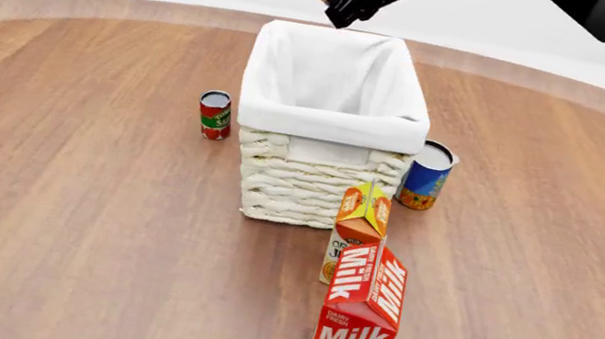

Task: Pick up the butter and put it in the basket.

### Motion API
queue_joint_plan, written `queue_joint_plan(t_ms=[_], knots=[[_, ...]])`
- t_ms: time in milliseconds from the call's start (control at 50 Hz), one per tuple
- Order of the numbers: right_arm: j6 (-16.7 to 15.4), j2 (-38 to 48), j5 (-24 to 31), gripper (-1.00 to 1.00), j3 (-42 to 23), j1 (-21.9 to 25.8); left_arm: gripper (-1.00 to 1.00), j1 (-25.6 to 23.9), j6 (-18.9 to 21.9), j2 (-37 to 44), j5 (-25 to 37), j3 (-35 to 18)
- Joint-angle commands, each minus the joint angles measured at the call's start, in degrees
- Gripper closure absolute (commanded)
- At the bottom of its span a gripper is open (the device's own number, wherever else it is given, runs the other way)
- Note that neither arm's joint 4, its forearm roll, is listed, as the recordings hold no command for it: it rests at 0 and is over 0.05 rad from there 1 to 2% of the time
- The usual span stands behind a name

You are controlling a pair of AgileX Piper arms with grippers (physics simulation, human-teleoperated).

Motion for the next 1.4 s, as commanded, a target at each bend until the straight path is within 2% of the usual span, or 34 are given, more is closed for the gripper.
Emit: queue_joint_plan(t_ms=[20, 180, 680, 1400], knots=[[-0.9, 0.1, 1.1, 1.00, -1.0, -0.3, -1.00, 0.0, 0.0, 0.0, 0.0, 0.0], [-2.1, 0.6, 2.0, 1.00, -0.9, -0.5, -1.00, 0.0, 0.0, 0.0, 0.0, 0.0], [-3.2, 1.4, 4.2, 1.00, -1.4, -0.7, -1.00, 0.0, 0.0, 0.0, 0.0, 0.0], [-4.9, 5.0, 3.9, 1.00, -1.5, -0.8, -1.00, 0.0, 0.0, 0.0, 0.0, 0.0]])
